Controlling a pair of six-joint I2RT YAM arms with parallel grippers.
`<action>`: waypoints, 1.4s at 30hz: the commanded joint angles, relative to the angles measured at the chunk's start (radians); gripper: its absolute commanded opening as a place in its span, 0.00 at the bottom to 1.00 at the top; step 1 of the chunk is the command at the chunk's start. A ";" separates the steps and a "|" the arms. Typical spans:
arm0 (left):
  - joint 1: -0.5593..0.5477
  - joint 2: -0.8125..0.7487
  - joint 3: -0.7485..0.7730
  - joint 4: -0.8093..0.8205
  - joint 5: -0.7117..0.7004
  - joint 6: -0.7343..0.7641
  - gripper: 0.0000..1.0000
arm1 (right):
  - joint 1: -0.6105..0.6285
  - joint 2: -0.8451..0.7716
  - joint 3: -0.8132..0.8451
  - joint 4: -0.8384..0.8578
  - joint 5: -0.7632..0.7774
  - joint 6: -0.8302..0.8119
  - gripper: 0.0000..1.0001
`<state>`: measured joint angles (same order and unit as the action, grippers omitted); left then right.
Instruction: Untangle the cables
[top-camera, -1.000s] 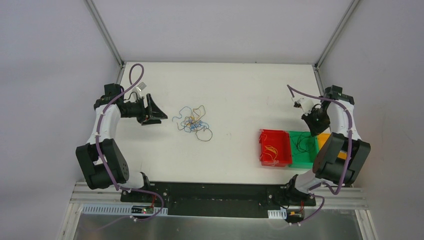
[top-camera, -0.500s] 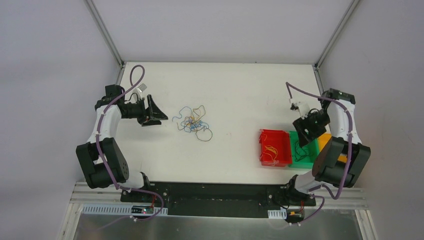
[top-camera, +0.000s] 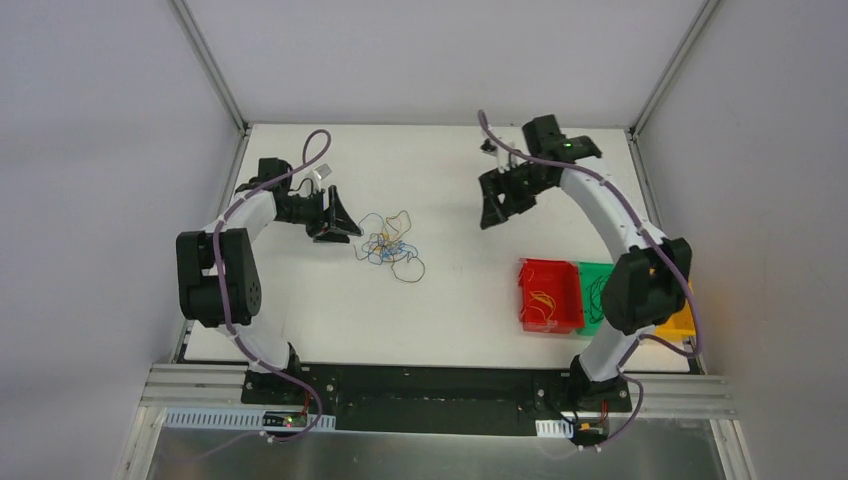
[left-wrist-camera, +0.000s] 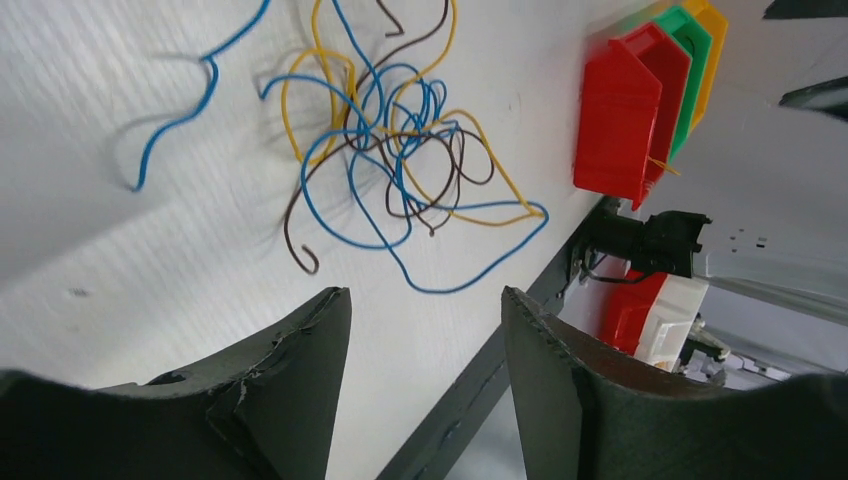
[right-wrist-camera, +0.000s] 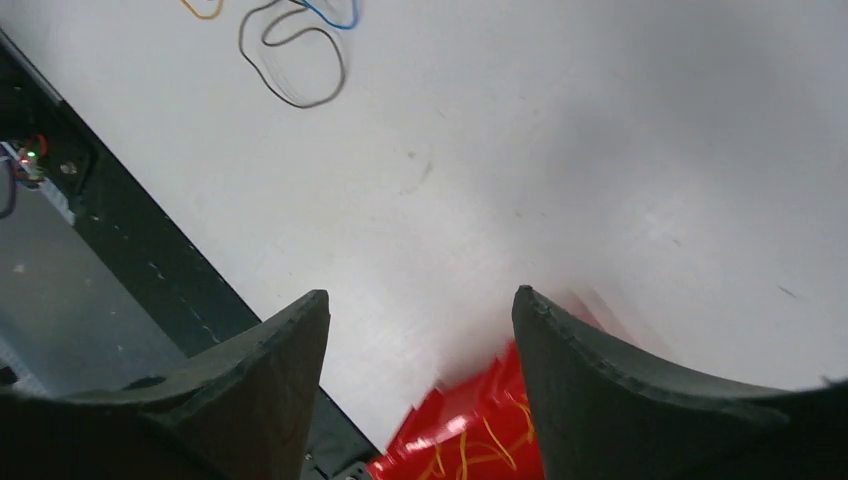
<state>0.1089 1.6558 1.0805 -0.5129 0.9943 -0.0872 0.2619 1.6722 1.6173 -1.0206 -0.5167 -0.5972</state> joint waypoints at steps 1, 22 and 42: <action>-0.030 0.067 0.110 0.095 -0.064 -0.045 0.57 | 0.150 0.122 0.051 0.239 -0.042 0.281 0.70; -0.043 -0.001 0.023 0.130 0.280 0.045 0.49 | 0.481 0.396 0.134 0.608 -0.006 0.401 0.62; -0.105 0.076 -0.104 0.274 0.246 -0.023 0.47 | 0.481 0.454 0.080 0.699 -0.006 0.544 0.60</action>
<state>0.0235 1.7355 1.0061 -0.2981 1.2015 -0.1013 0.7395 2.1220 1.7092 -0.3653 -0.5175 -0.0879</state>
